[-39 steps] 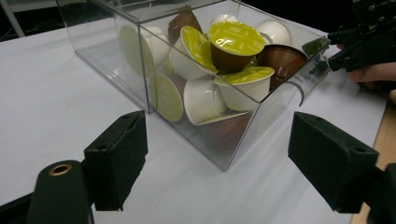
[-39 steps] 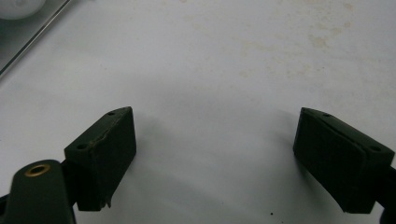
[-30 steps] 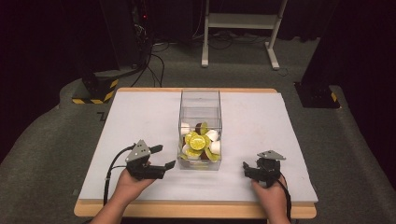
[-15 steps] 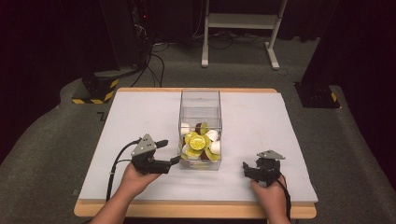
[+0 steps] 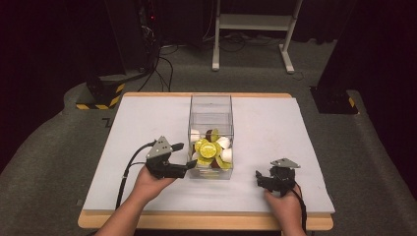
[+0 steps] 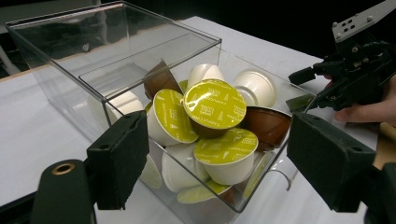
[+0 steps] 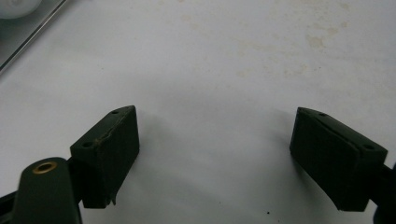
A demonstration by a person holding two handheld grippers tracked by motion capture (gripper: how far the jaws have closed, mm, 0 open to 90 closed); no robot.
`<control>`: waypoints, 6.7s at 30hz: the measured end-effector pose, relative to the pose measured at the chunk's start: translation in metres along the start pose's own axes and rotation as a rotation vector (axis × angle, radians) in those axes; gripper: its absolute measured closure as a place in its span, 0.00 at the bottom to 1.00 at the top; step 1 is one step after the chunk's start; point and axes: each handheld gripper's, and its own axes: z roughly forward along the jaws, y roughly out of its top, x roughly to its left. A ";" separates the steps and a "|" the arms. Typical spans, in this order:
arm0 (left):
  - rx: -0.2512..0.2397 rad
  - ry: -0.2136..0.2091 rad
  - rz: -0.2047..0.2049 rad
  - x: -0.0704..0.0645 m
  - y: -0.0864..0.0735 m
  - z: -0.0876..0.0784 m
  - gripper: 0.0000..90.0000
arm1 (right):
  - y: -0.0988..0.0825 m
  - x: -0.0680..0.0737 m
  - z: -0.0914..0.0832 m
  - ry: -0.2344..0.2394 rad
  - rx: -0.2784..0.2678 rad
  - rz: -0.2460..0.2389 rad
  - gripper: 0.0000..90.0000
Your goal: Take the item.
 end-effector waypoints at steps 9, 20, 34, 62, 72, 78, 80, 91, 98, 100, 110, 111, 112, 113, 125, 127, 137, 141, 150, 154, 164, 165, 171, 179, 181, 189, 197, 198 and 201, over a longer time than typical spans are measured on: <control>0.010 -0.003 -0.007 0.000 -0.001 0.009 0.24 | 0.000 0.000 0.000 -0.002 -0.003 0.002 0.17; 0.029 -0.007 -0.003 -0.001 0.002 0.020 0.24 | 0.000 0.001 0.000 -0.004 -0.001 0.005 0.17; 0.039 -0.019 -0.029 -0.002 0.003 0.033 0.26 | -0.001 0.001 0.000 -0.004 -0.005 0.006 0.17; 0.117 0.012 0.008 -0.002 0.000 0.067 0.27 | -0.001 0.001 0.000 -0.004 -0.005 0.006 0.17; 0.123 0.028 0.024 -0.002 -0.004 0.076 0.29 | -0.001 0.001 0.000 -0.004 -0.006 0.005 0.17; 0.136 0.026 0.028 -0.002 -0.006 0.078 0.29 | -0.001 0.001 0.000 -0.004 -0.006 0.006 0.17; 0.134 0.030 0.027 -0.003 -0.007 0.078 0.29 | -0.001 0.001 0.000 -0.004 -0.006 0.005 0.17; 0.156 0.030 0.068 -0.004 -0.011 0.078 0.34 | -0.001 0.001 0.000 -0.004 -0.006 0.005 0.17; 0.148 0.025 0.085 -0.005 -0.012 0.075 0.33 | -0.001 0.001 0.000 -0.004 -0.006 0.005 0.17; 0.151 0.031 0.086 -0.006 -0.014 0.076 0.33 | -0.001 0.001 0.000 -0.005 -0.006 0.005 0.17; 0.138 0.034 0.095 -0.005 -0.015 0.073 0.41 | -0.001 0.001 0.000 -0.005 -0.007 0.005 0.17; 0.133 0.033 0.086 -0.004 -0.015 0.073 0.42 | -0.001 0.001 0.000 -0.006 -0.008 0.005 0.17; 0.130 0.032 0.081 -0.004 -0.014 0.072 0.42 | -0.001 0.001 0.000 -0.006 -0.008 0.005 0.17; 0.123 0.029 0.077 -0.004 -0.014 0.072 0.42 | -0.001 0.001 0.000 -0.006 -0.008 0.005 0.17; 0.079 0.007 0.046 -0.004 -0.006 0.058 0.42 | -0.001 0.001 0.000 -0.007 -0.009 0.004 0.17; 0.065 0.003 0.031 -0.005 -0.005 0.056 0.42 | -0.001 0.001 0.000 -0.008 -0.010 0.001 0.17; 0.041 -0.014 0.028 -0.007 0.001 0.043 0.42 | -0.001 0.001 0.000 -0.008 -0.010 0.001 0.17; 0.034 -0.017 0.015 -0.007 0.002 0.040 0.42 | -0.001 0.001 0.000 -0.007 -0.010 0.001 0.17; 0.017 -0.013 0.003 -0.004 0.005 0.032 0.42 | -0.001 0.001 0.000 -0.007 -0.010 0.002 0.17; -0.004 -0.003 -0.008 -0.002 0.006 0.026 0.42 | -0.001 0.001 0.000 -0.007 -0.010 0.002 0.17; -0.016 0.014 -0.012 0.007 0.007 0.010 0.42 | -0.001 0.001 0.000 -0.007 -0.009 0.004 0.17; -0.017 0.016 -0.010 0.009 0.007 0.008 0.42 | -0.001 0.001 0.000 -0.007 -0.009 0.004 0.17; -0.032 0.041 -0.016 0.016 0.007 -0.002 0.42 | -0.001 0.001 0.000 -0.007 -0.010 0.002 0.17; -0.039 0.082 -0.007 0.029 0.011 -0.016 0.42 | -0.001 0.001 0.000 -0.006 -0.009 0.005 0.17; -0.042 0.091 -0.007 0.033 0.012 -0.018 0.42 | -0.001 0.001 0.000 -0.006 -0.009 0.005 0.17; -0.044 0.148 -0.003 0.049 0.012 -0.024 0.42 | -0.001 0.001 0.000 -0.006 -0.009 0.005 0.17; -0.033 0.205 -0.012 0.070 0.009 -0.026 0.42 | -0.001 0.001 0.000 -0.006 -0.009 0.005 0.17; -0.037 0.212 -0.012 0.072 0.009 -0.025 0.42 | -0.001 0.001 0.000 -0.006 -0.009 0.005 0.17; -0.033 0.228 -0.014 0.078 0.009 -0.025 0.42 | -0.001 0.001 0.000 -0.006 -0.009 0.005 0.17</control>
